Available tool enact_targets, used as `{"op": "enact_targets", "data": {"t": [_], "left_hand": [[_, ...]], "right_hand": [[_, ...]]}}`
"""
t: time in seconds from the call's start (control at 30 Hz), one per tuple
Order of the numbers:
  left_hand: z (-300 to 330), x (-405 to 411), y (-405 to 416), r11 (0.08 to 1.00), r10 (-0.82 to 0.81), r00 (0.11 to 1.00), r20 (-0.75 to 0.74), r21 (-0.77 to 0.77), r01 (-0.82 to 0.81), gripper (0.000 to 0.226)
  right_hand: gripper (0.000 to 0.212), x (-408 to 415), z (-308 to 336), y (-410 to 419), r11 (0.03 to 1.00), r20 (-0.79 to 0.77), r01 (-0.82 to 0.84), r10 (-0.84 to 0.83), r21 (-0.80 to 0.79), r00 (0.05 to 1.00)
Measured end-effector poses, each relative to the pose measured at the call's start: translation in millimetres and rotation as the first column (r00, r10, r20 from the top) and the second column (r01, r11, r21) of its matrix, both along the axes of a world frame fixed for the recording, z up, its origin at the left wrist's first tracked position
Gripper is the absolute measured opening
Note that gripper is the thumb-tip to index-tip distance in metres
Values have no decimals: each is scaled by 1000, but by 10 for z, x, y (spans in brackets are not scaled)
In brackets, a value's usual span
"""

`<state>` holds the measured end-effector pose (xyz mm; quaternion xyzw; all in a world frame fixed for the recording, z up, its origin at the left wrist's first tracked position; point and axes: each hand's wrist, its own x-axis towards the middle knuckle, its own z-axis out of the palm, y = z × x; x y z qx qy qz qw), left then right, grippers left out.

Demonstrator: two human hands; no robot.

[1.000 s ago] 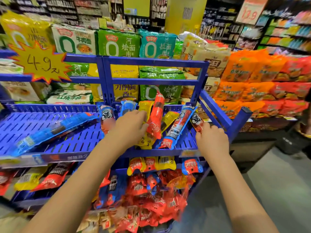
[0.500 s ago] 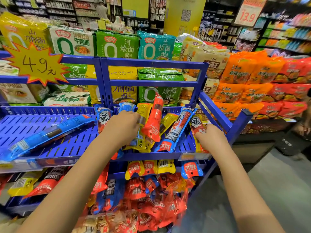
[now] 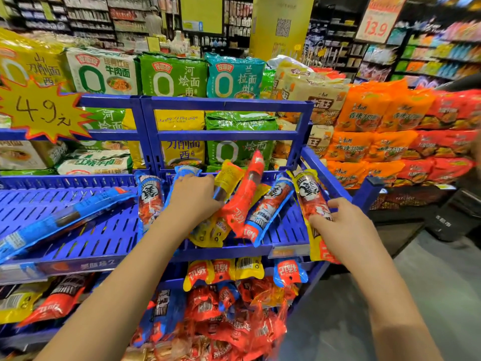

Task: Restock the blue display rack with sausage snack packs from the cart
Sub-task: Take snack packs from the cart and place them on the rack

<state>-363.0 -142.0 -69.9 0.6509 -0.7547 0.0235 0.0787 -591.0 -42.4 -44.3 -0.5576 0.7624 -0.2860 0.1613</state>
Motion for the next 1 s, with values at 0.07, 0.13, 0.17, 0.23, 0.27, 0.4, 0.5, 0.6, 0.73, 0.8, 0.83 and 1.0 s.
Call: {"op": "enact_targets", "data": {"t": [0.07,0.13,0.17,0.23,0.27,0.4,0.5,0.6,0.73,0.8,0.83,1.0], "left_hand": [[4,-29,21,999,-13,994,-104,-48,8,41],[38,-55,63,996,-38,966,-257,-90,16,41],[68,-65,87,993,-51,942,-332,-116,13,43],[127,-78,131,986,-79,882,-465,-165,1,49],[161,-85,156,983,-97,842,-530,-183,-1,52],[314,-101,291,980,-136,590,-796,-196,-38,59],[447,-51,427,972,-141,478,-867,-214,-101,55],[557,129,635,963,-144,384,-912,-219,-159,39],[571,591,1100,925,-86,347,-934,-204,-321,37],[508,888,1430,885,-12,352,-936,-174,-431,46],[456,1042,1625,861,37,341,-939,-143,-488,45],[79,1794,2790,688,219,200,-955,6,-726,47]], "right_hand": [[25,9,30,18,999,56,-11,13,-46,998],[33,31,58,24,996,122,-29,38,-79,992],[37,41,64,21,995,150,-40,54,-95,987],[41,54,58,4,990,198,-54,80,-132,977],[42,61,50,-8,987,225,-59,92,-149,970],[24,92,16,-56,976,338,-94,157,-196,928],[38,179,-26,-117,958,379,-130,224,-258,898],[44,379,-17,-150,932,444,-192,320,-309,837],[38,855,-32,-142,867,514,-341,492,-364,702],[42,1199,-73,-91,819,520,-429,574,-381,633],[43,1396,-94,-31,789,528,-481,614,-382,587],[48,2460,-290,504,606,600,-726,725,-325,337]]}}
